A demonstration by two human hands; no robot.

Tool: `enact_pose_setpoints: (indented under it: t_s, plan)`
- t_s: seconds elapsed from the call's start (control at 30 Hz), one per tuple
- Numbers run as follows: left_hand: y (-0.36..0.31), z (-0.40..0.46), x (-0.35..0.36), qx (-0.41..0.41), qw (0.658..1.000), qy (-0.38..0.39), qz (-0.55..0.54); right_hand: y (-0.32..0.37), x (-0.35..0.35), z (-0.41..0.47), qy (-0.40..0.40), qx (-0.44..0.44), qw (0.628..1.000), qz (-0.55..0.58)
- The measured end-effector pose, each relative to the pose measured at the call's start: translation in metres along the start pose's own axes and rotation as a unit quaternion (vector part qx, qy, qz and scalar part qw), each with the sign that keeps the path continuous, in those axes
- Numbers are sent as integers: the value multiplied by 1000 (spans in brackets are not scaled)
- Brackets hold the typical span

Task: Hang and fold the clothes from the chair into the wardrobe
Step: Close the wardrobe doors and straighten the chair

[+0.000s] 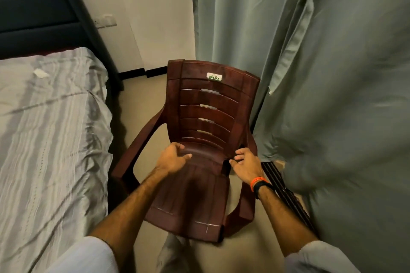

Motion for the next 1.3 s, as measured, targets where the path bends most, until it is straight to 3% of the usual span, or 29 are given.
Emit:
enact_pose_setpoints:
  t_s: [0.37,0.57,0.7,0.87,1.0,1.2,1.3]
  plan:
    - [-31,228,-19,-58,996,43,48,-55,70,153,-59,212,970,100]
    - [-14,315,-2,-163,985,16,49,-107,109,195,-109,304,939,116]
    - [11,349,11,-241,970,12,-41,-145,128,205,-145,358,907,169]
    - [26,358,20,-274,943,-17,-188,-162,142,207,-173,375,869,274]
    - [21,349,28,-289,888,16,-358,-168,146,208,-207,389,833,335]
    - [37,357,5,-292,831,25,-473,-145,153,239,-182,352,838,376]
    - [53,369,-28,-283,813,20,-509,-113,165,281,-130,296,871,371]
Point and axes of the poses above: each hand's wrist, its own z-axis towards the middle knuckle, its own x-axis out of the palm, y = z × x, the point moved 5 cm from there along z, towards the middle knuckle, and after that the axes turned 14 degrees about -x, right-handed, at the moved point
